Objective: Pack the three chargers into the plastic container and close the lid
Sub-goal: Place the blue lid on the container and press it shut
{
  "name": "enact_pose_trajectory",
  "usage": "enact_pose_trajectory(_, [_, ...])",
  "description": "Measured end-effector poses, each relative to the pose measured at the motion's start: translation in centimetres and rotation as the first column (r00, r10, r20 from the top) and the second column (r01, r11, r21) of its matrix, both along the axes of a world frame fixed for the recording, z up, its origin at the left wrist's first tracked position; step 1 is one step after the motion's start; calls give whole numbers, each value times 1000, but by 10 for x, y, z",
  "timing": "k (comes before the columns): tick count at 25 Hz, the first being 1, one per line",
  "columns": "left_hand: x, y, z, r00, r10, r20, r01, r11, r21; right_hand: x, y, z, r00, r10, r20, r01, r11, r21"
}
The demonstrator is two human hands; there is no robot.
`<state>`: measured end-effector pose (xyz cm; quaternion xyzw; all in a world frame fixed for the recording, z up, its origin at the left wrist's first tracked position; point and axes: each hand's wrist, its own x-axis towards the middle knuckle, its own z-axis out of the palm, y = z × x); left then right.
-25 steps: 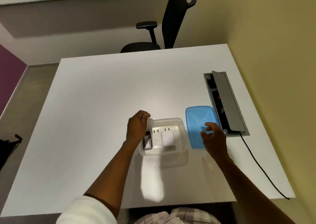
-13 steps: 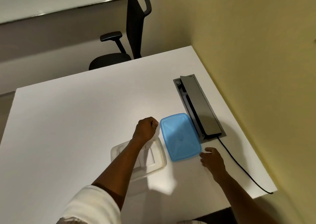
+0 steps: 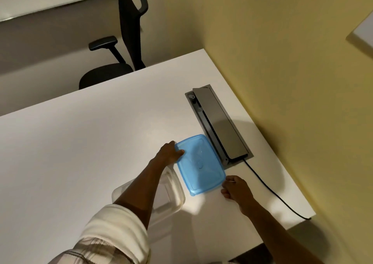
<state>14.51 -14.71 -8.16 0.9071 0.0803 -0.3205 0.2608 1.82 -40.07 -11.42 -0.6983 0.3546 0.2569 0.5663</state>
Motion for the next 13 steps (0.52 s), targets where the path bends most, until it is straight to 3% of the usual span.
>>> enact_pose_trajectory(7, [-5,-5,4,998,48,47,-50,998,29,-2,7,13,997,-73,26,70,993,99])
enact_pose_trajectory(13, [-10,2,33,965,162,208,-153,987,-57,6,19,36,972,-218,86,195,955,222])
